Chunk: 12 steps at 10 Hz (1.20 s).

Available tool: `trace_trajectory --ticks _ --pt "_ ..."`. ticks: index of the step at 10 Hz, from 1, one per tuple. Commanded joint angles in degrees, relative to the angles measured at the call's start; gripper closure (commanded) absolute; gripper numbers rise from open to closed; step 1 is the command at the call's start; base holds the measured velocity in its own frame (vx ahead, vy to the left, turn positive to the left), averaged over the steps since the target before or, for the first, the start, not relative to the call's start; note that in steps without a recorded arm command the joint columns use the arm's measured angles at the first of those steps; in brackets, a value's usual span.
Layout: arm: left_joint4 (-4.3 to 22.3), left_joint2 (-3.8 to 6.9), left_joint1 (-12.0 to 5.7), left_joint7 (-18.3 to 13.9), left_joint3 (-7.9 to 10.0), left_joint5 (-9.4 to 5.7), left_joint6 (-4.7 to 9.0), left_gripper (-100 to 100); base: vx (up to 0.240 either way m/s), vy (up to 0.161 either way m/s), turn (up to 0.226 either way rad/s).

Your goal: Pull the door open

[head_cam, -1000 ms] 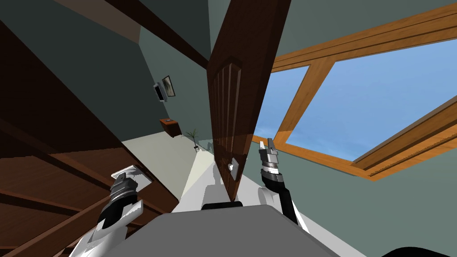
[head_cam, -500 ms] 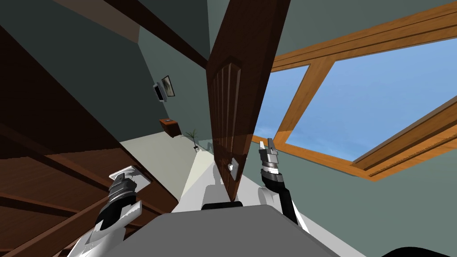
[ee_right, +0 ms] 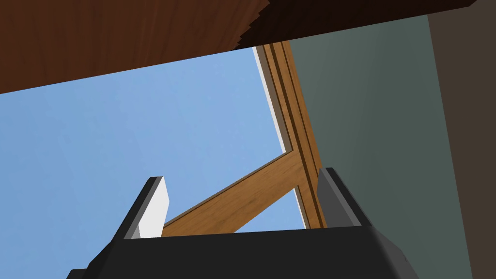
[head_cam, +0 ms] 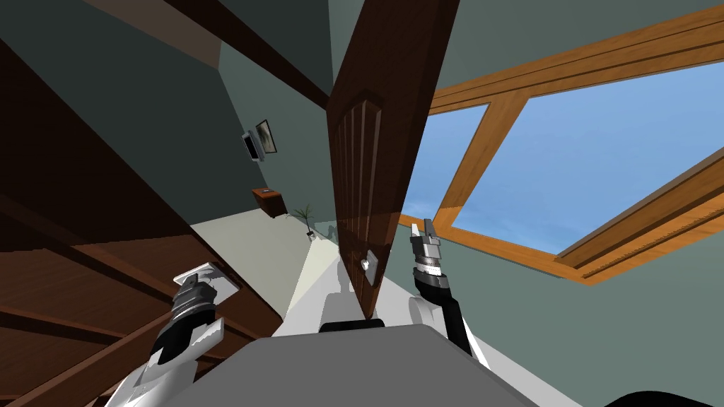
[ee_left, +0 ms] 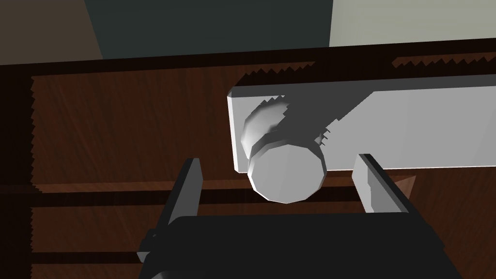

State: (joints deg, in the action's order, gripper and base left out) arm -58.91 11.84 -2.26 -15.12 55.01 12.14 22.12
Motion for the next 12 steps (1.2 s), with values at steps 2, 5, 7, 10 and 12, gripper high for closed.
trace_trajectory --ticks 2,5,7,10,12 --pt "0.9 0.77 0.09 -0.7 -0.67 -0.03 0.5 -100 -0.002 0.011 -0.012" --pt "0.9 0.77 0.09 -0.7 -0.67 -0.03 0.5 -100 -0.002 0.007 -0.005" --pt "0.9 0.77 0.09 -0.7 -0.67 -0.03 0.5 -100 -0.002 0.008 -0.006" --pt "0.9 0.77 0.09 -0.7 -0.67 -0.03 0.5 -100 0.0 -0.006 0.01" --pt "3.4 2.95 0.29 -2.4 -2.24 -0.05 1.63 -100 -0.004 -0.009 0.026"
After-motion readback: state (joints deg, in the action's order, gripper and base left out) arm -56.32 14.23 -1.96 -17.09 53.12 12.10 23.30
